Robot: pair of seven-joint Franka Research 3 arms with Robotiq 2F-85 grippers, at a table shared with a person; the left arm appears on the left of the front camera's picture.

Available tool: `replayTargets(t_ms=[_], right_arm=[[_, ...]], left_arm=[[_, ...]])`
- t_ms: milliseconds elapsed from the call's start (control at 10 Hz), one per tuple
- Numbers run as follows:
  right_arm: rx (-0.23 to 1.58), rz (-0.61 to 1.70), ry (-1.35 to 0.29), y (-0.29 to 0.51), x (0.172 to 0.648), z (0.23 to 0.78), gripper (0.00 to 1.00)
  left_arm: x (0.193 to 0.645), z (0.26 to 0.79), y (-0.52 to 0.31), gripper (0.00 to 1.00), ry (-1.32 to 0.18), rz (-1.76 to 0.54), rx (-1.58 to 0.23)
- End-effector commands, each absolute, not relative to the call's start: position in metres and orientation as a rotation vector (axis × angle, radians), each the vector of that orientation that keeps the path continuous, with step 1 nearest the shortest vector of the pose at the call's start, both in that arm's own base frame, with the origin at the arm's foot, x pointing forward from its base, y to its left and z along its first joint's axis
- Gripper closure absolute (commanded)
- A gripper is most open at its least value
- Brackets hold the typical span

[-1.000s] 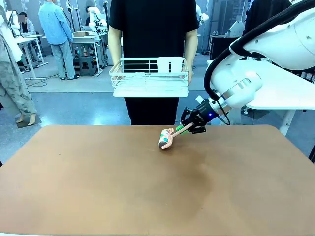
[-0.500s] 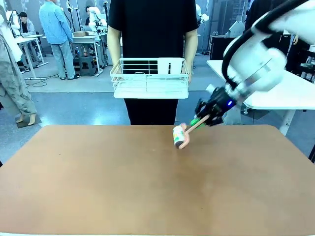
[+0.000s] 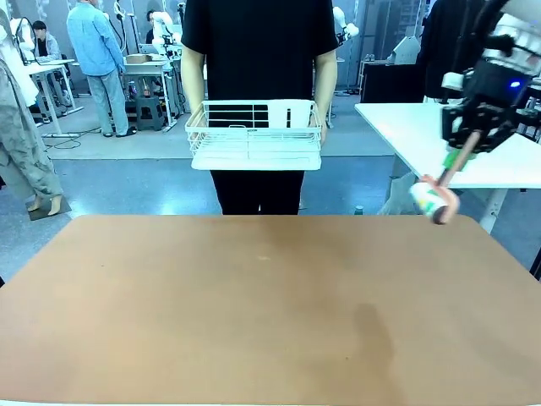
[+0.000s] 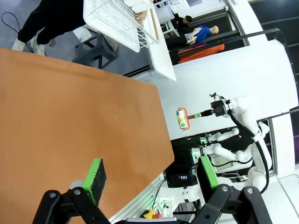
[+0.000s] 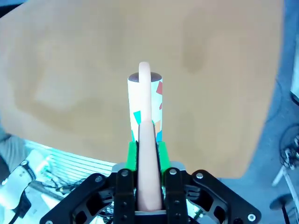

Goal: Clean the table.
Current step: Clean the table with the Lint Roller when the human lifts the Dish drying rack, then place the Lint Roller down when the Dish drying rack is positioned in the middle of the table.

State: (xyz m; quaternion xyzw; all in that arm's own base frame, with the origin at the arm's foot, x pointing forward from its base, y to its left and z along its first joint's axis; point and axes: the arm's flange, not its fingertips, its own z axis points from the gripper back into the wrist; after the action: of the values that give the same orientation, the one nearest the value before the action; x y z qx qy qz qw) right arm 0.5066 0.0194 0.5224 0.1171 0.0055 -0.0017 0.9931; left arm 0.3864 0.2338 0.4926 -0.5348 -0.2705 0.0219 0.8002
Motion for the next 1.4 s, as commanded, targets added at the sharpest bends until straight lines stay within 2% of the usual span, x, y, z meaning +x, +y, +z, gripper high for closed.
replayTargets(t_ms=[0,200,300,1300], right_arm=[[0.157,-0.008,0.006,0.013,0.493,0.518,0.79],[0.15,-0.001,-0.026,-0.001,0.48,0.511,0.79],[0.156,-0.011,0.013,-0.003,0.497,0.521,0.79],[0.156,-0.011,0.013,-0.003,0.497,0.521,0.79]], left_arm=[[0.385,0.495,0.235,0.0,-0.591,0.039,-1.165],[0.385,0.495,0.235,0.0,-0.591,0.039,-1.165],[0.385,0.495,0.235,0.0,-0.591,0.039,-1.165],[0.385,0.495,0.235,0.0,-0.591,0.039,-1.165]])
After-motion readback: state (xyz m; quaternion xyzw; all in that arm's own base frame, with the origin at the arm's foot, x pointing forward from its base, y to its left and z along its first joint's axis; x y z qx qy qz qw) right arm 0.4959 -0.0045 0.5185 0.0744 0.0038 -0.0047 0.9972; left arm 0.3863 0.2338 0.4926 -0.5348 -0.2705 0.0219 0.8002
